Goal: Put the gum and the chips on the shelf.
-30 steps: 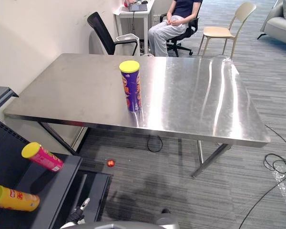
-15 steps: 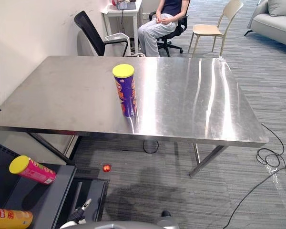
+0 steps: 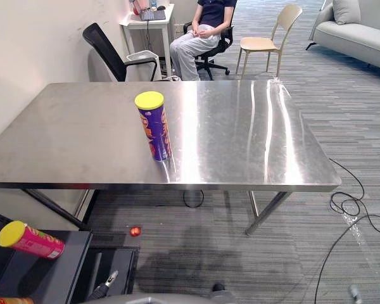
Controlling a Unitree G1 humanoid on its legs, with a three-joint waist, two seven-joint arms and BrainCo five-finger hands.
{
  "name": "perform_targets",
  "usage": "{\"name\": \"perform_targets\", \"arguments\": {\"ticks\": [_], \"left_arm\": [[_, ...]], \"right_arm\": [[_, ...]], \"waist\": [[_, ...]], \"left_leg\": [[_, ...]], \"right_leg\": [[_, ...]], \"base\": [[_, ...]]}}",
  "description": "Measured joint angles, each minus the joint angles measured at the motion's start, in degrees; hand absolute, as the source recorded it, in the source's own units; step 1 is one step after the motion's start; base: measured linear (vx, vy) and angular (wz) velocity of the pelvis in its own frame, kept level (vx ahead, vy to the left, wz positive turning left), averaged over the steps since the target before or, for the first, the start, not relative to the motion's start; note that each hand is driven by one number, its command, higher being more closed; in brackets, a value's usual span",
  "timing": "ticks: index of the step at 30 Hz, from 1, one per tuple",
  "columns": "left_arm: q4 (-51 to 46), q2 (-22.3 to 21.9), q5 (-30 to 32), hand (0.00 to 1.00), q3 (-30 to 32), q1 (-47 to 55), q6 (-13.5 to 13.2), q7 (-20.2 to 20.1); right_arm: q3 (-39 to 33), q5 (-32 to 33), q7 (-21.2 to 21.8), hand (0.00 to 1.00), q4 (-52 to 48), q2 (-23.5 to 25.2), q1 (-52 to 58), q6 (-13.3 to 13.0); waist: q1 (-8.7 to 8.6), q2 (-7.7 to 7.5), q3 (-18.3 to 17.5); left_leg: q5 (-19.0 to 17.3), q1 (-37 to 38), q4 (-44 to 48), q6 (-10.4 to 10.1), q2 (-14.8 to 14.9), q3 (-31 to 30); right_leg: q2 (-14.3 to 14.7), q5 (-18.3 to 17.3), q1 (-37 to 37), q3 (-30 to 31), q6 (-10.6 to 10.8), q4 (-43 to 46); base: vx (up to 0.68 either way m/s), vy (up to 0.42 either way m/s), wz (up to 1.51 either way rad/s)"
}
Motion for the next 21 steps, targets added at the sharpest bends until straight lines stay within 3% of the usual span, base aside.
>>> {"name": "perform_targets", "arguments": {"ticks": [2,5,11,21], "left_arm": [[-0.1,-0.2,0.0,0.0,-0.6,0.1,0.0,0.0],[-1.1,-0.6,0.1,0.0,-1.5,0.1,0.1,0.1],[-2.3,0.0,1.9,0.0,-4.7,0.5,0.4,0.1],[-4.0,0.5,3.7,0.0,-7.5,0.8,0.3,-0.6]], "right_arm": [[4.0,-0.6,-2.9,0.0,-12.7,0.3,-1.8,-1.2],[8.8,-8.5,-5.6,0.0,-27.8,2.9,-2.7,-3.2],[13.7,-13.9,-6.8,0.0,-36.0,6.5,-5.0,-3.6],[28.9,-16.4,8.9,0.0,-50.5,5.9,0.7,-4.1]], "waist": [[-0.09,0.27,-0.2],[0.09,0.07,-0.2],[-0.17,-0.45,-0.3],[-0.22,-1.49,-0.2]], "left_leg": [[0.0,-0.1,0.0,0.0,0.1,0.8],[0.0,-0.1,0.0,0.0,0.2,0.9],[0.0,-0.5,0.0,0.0,-0.2,0.5],[0.0,-2.1,1.0,0.1,-0.5,-2.5]], "right_leg": [[0.2,0.0,-0.6,0.2,0.0,0.4],[0.3,-0.1,-1.1,0.6,0.0,0.7],[-0.1,-0.1,-1.4,0.3,0.0,0.5],[-0.4,0.0,-1.5,-1.5,0.0,0.3]], "base": [[0.02,-0.037,-0.19],[-0.01,-0.033,-0.06],[-0.04,-0.031,0.03],[-0.01,-0.032,0.08]]}}
